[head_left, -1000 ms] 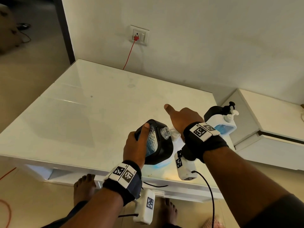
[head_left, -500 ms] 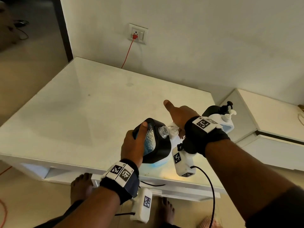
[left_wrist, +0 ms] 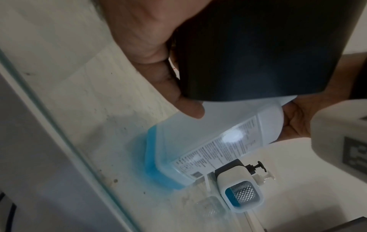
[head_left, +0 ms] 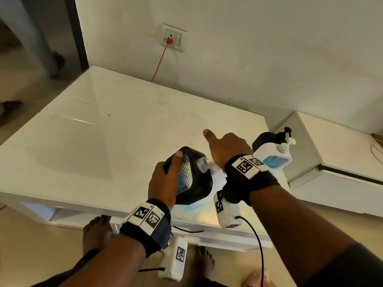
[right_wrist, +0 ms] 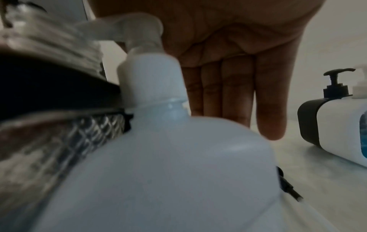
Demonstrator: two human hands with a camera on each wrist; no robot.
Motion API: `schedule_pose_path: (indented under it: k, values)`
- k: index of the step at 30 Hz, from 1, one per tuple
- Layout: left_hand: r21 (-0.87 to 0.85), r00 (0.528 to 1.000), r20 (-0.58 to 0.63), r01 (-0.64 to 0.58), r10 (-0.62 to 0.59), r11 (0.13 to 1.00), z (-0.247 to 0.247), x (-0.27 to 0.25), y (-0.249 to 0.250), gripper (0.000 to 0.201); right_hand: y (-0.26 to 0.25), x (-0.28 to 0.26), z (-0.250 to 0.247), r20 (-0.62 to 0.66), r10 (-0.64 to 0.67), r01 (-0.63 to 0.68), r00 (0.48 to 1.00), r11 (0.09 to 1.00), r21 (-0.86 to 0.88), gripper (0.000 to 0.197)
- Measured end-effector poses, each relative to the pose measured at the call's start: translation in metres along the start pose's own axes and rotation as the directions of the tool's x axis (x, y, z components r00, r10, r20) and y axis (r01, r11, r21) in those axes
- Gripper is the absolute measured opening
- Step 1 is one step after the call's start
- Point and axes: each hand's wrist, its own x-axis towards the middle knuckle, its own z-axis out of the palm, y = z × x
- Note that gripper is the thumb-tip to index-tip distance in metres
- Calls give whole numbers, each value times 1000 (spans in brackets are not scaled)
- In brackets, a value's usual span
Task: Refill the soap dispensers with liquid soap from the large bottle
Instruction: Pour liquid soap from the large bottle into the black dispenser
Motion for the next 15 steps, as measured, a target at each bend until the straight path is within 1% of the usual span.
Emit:
schedule_pose_path:
  k: [2, 5, 6, 9, 10, 13, 15]
  values:
    - [18, 1000, 4, 2, -2, 1000, 1, 1, -1, 107, 0, 3, -4, 77, 0, -3, 997, 1000, 30, 78]
    - [18, 1000, -5, 13, -13, 1000, 1, -1, 2, 102, -3, 3, -8, 128, -5, -4, 992, 997, 74, 78]
    - [10, 1000, -7, 20, -20, 1000, 2, -1, 2, 98, -3, 3, -9, 125, -4, -7, 992, 997, 83, 77]
    - [9, 999, -28, 39, -38, 999, 1, 2, 0, 73, 0, 1, -4, 77, -9, 2, 997, 996, 86, 73]
    - [17, 999, -30, 45, -44, 999, 1, 3, -1, 71, 1, 1, -2, 53, -11, 6, 999, 996, 87, 71]
    - [21, 998, -19, 52, -52, 998, 1, 1, -1, 81, 3, 1, 2, -13, -20, 20, 1000, 999, 41, 69]
    - [12, 999, -17, 49, -49, 999, 1, -2, 2, 88, 3, 0, 4, -34, -14, 14, 999, 1000, 14, 67]
